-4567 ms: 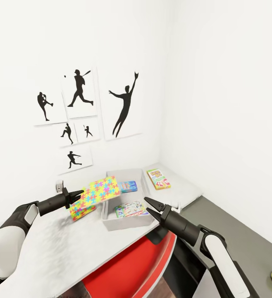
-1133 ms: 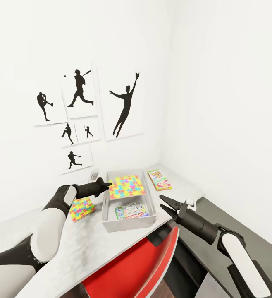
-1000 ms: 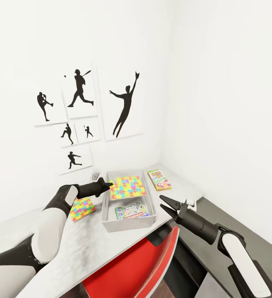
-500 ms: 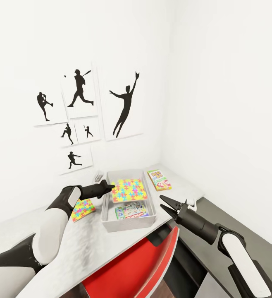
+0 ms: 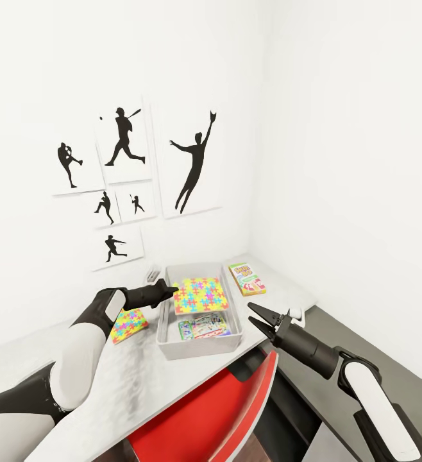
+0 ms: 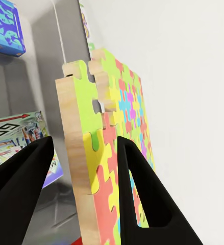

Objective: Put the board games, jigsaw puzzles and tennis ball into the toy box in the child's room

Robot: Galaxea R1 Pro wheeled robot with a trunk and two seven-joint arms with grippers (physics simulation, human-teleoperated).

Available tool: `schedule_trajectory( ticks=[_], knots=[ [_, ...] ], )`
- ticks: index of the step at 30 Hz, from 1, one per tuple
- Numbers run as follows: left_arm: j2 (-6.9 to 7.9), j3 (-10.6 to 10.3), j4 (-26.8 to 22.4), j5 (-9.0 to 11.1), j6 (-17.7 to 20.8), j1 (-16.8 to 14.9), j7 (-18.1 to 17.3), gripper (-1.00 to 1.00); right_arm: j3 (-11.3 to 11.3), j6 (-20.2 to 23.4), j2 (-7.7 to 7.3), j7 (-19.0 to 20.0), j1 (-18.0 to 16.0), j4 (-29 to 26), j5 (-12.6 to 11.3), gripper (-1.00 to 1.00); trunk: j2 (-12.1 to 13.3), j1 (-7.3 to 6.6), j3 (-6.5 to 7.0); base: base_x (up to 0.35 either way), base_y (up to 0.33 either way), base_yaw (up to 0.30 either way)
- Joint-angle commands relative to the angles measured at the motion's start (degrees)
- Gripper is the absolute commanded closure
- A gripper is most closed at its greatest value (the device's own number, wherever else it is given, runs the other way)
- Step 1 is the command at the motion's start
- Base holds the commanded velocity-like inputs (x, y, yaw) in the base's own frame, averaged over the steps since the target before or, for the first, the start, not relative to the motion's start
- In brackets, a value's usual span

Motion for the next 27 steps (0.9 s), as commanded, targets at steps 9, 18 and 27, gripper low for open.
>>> schedule_trajectory(
  ticks=[9,18,27],
  knots=[
    [0.02,0.3,-0.1,0.1,0.4,-0.1,0.0,-1.0,0.0,0.1,-0.01,0.2,-0.1,0.0,0.0,-1.0,-0.1,0.04,-0.14,0.0,0.0,0.0],
    [0.17,0.3,-0.1,0.2,0.3,-0.1,-0.1,-1.0,0.0,0.1,0.01,0.1,-0.1,0.0,0.0,-1.0,-0.1,0.04,-0.14,0.0,0.0,0.0],
    [0.28,0.3,-0.1,0.4,0.3,-0.1,-0.1,-1.0,0.0,0.1,0.01,0.2,-0.1,0.0,0.0,-1.0,-0.1,0.04,-0.14,0.0,0.0,0.0]
  ],
)
